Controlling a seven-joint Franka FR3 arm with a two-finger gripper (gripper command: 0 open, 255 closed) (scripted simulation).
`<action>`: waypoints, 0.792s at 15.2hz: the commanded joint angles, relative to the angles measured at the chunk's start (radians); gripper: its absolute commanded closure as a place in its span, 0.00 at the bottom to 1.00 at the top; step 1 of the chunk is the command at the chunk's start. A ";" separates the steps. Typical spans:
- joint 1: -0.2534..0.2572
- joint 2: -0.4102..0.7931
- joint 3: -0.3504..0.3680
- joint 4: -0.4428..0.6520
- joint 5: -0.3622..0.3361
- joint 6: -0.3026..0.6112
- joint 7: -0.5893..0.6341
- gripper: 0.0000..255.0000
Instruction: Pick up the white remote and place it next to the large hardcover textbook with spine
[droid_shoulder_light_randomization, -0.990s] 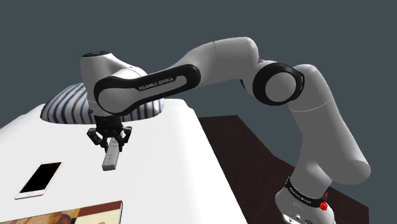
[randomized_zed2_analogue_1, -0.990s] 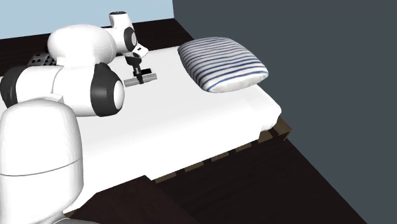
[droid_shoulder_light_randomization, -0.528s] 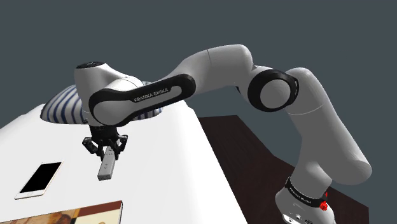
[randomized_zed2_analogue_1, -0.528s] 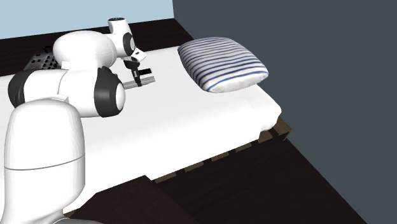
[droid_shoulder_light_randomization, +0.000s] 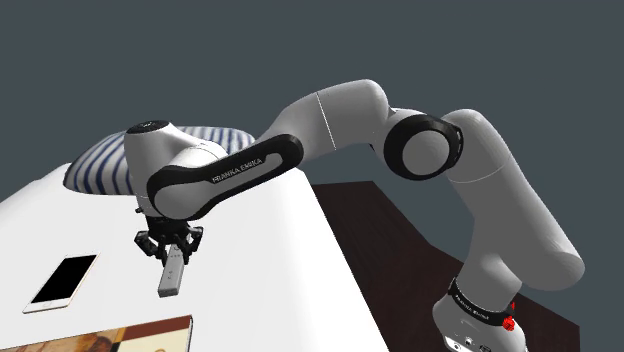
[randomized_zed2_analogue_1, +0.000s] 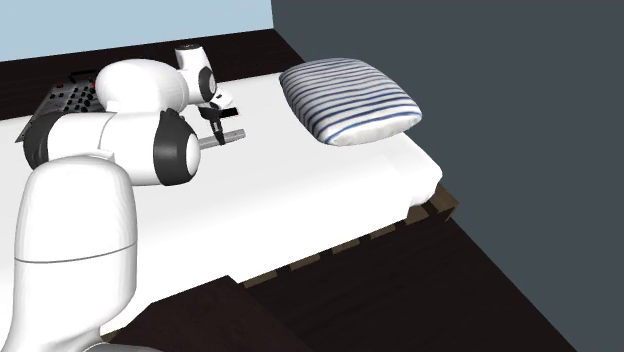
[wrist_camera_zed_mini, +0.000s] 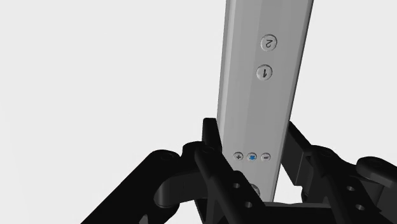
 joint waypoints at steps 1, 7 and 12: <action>-0.001 0.010 -0.002 -0.008 -0.002 0.019 0.000 1.00; -0.001 0.023 -0.004 -0.015 -0.004 0.039 0.001 1.00; -0.001 0.023 -0.004 -0.015 -0.004 0.039 0.001 0.00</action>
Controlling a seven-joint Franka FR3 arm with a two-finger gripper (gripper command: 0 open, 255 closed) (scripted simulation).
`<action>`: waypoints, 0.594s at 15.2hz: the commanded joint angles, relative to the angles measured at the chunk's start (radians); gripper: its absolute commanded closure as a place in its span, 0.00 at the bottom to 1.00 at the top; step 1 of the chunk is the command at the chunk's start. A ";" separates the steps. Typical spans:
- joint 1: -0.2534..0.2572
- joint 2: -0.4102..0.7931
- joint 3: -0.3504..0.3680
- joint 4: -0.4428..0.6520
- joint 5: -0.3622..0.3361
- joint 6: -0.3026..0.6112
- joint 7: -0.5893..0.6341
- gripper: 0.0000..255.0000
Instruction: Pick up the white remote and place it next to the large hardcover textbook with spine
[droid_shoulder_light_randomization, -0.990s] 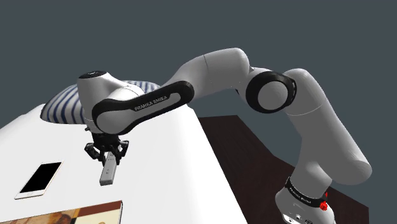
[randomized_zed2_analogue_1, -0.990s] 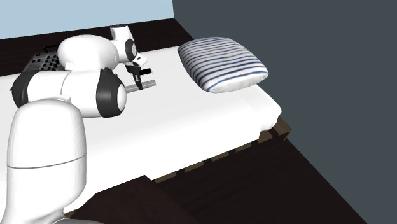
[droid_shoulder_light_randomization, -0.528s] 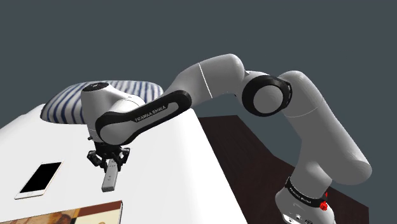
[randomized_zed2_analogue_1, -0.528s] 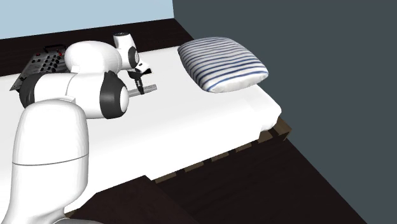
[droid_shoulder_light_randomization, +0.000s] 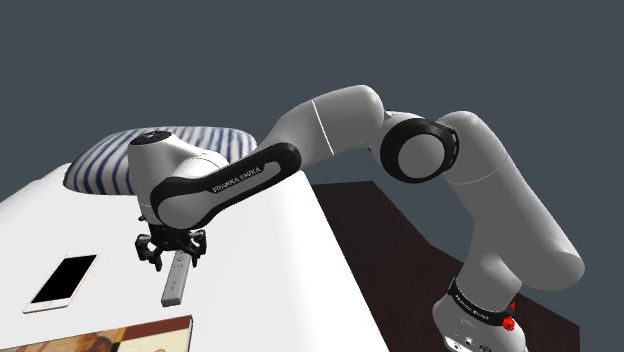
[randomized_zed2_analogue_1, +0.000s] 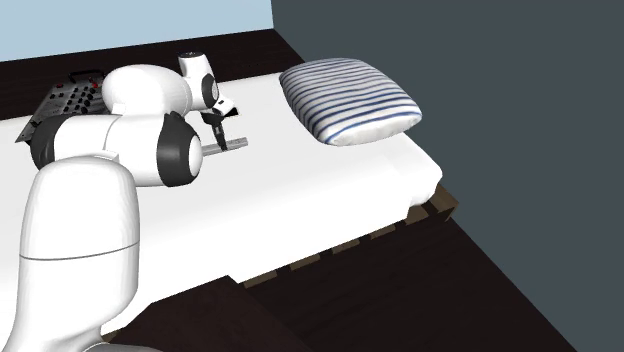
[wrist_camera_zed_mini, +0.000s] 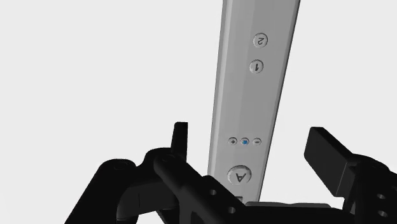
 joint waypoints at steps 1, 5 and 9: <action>0.000 0.000 0.000 0.000 0.000 0.000 0.000 0.00; -0.001 -0.017 0.002 0.005 0.003 -0.022 -0.002 0.00; -0.003 -0.057 0.008 0.032 0.011 -0.088 -0.007 0.00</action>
